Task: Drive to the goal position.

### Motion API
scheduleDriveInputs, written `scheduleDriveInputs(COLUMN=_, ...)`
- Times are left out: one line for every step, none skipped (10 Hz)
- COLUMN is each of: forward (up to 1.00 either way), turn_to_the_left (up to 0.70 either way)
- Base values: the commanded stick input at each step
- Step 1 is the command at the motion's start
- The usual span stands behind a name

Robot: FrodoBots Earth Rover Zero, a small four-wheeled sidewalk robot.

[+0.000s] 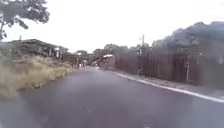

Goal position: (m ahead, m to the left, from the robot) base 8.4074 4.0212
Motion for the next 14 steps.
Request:
scheduleDriveInputs(forward=0.70, turn_to_the_left=0.00)
scheduleDriveInputs(forward=0.70, turn_to_the_left=0.00)
scheduleDriveInputs(forward=0.70, turn_to_the_left=0.00)
scheduleDriveInputs(forward=0.70, turn_to_the_left=0.00)
scheduleDriveInputs(forward=0.70, turn_to_the_left=0.00)
scheduleDriveInputs(forward=0.70, turn_to_the_left=0.00)
scheduleDriveInputs(forward=0.70, turn_to_the_left=0.00)
scheduleDriveInputs(forward=0.70, turn_to_the_left=0.00)
scheduleDriveInputs(forward=0.70, turn_to_the_left=0.00)
scheduleDriveInputs(forward=0.70, turn_to_the_left=0.00)
scheduleDriveInputs(forward=0.70, turn_to_the_left=0.00)
scheduleDriveInputs(forward=0.70, turn_to_the_left=0.11)
scheduleDriveInputs(forward=0.70, turn_to_the_left=0.35)
scheduleDriveInputs(forward=0.70, turn_to_the_left=0.35)
